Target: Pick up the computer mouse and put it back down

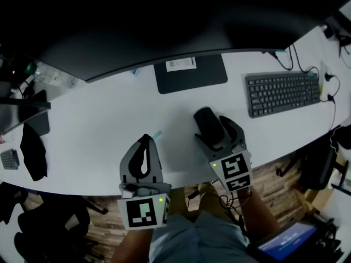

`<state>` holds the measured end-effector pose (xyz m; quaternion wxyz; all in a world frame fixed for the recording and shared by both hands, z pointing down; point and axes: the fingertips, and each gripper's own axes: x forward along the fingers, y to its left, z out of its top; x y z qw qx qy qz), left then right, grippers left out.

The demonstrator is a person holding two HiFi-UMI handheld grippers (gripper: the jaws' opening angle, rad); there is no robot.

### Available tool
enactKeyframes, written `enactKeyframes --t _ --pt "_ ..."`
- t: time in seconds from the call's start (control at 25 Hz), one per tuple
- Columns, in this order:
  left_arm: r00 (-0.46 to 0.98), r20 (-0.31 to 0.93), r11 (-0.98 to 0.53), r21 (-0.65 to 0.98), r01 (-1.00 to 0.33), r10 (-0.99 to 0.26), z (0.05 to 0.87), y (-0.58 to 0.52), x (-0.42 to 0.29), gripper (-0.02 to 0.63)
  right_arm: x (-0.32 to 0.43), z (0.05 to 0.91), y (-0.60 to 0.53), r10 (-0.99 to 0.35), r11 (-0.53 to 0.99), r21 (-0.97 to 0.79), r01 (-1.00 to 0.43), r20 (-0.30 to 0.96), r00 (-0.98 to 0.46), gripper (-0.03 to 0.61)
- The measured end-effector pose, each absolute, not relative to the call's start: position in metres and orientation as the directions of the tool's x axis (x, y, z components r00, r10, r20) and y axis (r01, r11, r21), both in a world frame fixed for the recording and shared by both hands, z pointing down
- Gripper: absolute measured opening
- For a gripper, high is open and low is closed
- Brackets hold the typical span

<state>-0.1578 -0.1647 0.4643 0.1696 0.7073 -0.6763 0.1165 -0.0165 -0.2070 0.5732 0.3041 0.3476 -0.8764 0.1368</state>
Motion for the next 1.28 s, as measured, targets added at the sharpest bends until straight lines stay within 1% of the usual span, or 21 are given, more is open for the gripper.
enactKeyframes --t 0.28,0.56,0.8,0.84,1.08,1.28 --pt "0.055 0.398 -0.022 0.085 -0.996 -0.916 0.466 -0.167 -0.16 0.005 -0.016 0.578 -0.208 -0.53 0.717 0.005 -0.697 0.653 -0.541 0.362" --pt "0.047 0.388 -0.02 0.074 -0.997 -0.921 0.46 -0.165 -0.161 0.005 -0.016 0.58 -0.207 -0.519 0.723 0.001 -0.691 0.661 -0.542 0.359" --pt "0.034 0.366 -0.01 0.066 -0.998 -0.93 0.448 -0.16 -0.161 0.005 -0.014 0.582 -0.207 -0.501 0.731 -0.01 -0.683 0.672 -0.546 0.317" --pt "0.03 0.36 -0.008 0.063 -0.998 -0.933 0.445 -0.159 -0.161 0.005 -0.013 0.582 -0.207 -0.505 0.729 -0.007 -0.685 0.669 -0.545 0.304" --pt "-0.002 0.32 0.015 0.038 -0.999 -0.948 0.421 -0.146 -0.163 0.005 -0.007 0.569 -0.209 -0.53 0.69 -0.068 -0.721 0.631 -0.567 0.301" --pt "-0.034 0.272 0.041 0.022 -0.999 -0.962 0.4 -0.134 -0.161 0.005 -0.007 0.536 -0.207 -0.555 0.709 -0.046 -0.704 0.579 -0.597 0.301"
